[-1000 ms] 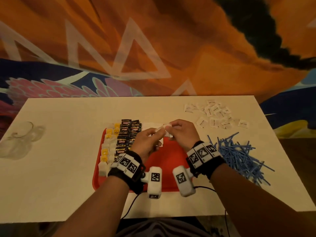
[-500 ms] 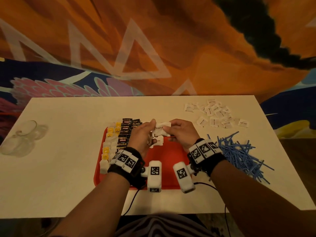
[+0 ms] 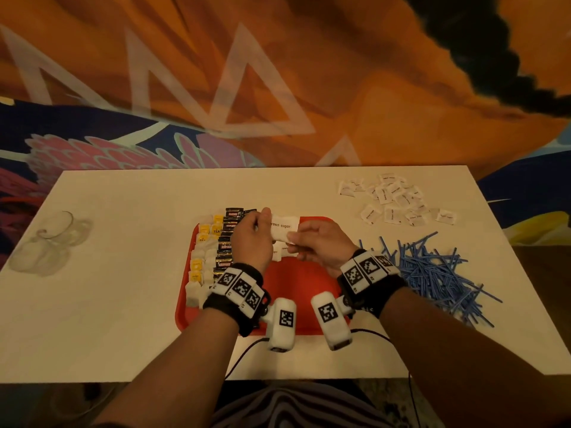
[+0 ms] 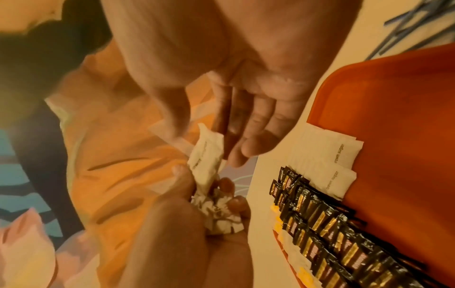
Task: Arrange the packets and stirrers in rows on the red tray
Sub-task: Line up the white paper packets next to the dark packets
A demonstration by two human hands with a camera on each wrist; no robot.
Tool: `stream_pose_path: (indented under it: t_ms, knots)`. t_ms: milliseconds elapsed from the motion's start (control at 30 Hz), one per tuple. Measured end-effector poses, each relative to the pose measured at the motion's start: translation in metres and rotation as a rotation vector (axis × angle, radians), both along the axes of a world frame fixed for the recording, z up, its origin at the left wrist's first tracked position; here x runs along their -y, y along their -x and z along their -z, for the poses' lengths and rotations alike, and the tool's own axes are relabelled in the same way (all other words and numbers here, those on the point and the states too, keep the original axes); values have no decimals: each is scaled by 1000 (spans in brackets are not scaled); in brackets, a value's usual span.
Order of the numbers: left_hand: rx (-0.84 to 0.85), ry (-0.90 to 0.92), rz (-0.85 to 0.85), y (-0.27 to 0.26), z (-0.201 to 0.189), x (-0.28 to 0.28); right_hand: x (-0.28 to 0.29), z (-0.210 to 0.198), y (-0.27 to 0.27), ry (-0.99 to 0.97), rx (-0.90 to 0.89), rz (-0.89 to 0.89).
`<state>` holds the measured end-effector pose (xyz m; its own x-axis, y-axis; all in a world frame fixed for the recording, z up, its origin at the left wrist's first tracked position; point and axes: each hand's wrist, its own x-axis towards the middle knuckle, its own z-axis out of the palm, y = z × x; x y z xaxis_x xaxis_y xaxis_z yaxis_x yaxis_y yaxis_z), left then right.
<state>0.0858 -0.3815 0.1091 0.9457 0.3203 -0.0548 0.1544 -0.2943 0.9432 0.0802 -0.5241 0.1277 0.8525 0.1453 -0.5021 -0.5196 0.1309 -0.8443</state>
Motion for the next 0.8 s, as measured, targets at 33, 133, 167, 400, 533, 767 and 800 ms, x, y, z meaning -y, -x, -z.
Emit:
stream_pose_path:
  t_ms: [33,133,167,400,533,767,800]
  knots:
    - [-3,-2,-10,0,1,-1,0,2,1,28,28,-6]
    - [6,13,-32,2,2,0,-2,6,2,31,64,22]
    - [10,15,-35,3,2,0,-3,8,3,5,45,25]
    - [8,-62,-43,7,14,-4,-8,23,2,4,-25,-6]
    - [-81,-100,-58,9,31,-15,-4,47,-4,176,-1,2]
    - [-272,-89,-18,15,66,-51,21,109,-16,613,-78,-122]
    - [-280,-84,-20,17,69,-56,22,115,-17,627,-87,-136]
